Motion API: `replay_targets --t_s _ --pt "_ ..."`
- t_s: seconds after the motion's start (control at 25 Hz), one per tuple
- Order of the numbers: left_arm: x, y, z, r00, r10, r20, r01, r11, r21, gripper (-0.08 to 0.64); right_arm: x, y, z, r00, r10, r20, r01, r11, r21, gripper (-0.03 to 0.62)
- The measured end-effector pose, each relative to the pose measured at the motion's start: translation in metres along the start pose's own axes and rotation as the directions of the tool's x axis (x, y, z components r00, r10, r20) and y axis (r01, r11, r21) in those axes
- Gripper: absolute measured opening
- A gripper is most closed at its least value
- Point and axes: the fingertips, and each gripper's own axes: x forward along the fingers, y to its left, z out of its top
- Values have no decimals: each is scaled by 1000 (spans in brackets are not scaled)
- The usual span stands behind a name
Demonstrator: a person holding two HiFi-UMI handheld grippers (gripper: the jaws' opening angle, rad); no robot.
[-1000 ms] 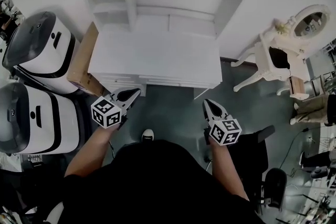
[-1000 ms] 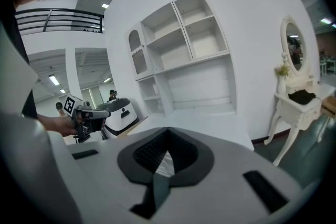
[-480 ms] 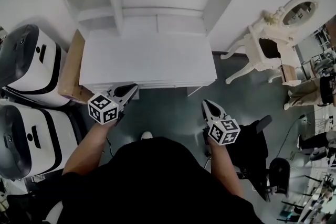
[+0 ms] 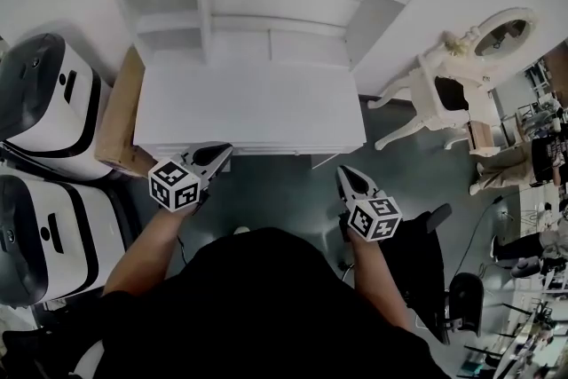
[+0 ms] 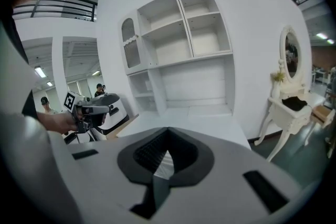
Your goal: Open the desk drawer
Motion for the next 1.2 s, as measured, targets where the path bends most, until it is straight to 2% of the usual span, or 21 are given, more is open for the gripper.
replay_targets --t_s 0.28,0.76,1.2 --pt "-2 17 0 1000 23 -3 -23 1000 -18 8 22 3 8 1000 8 -9 -8 1000 -5 2" --pt "8 22 2 997 72 -22 -73 997 -16 8 55 -30 6 1000 19 -15 -18 999 37 2" --pt "29 34 -14 989 134 -68 -137 989 -51 8 99 -63 -29 990 58 -126 -51 997 63 2"
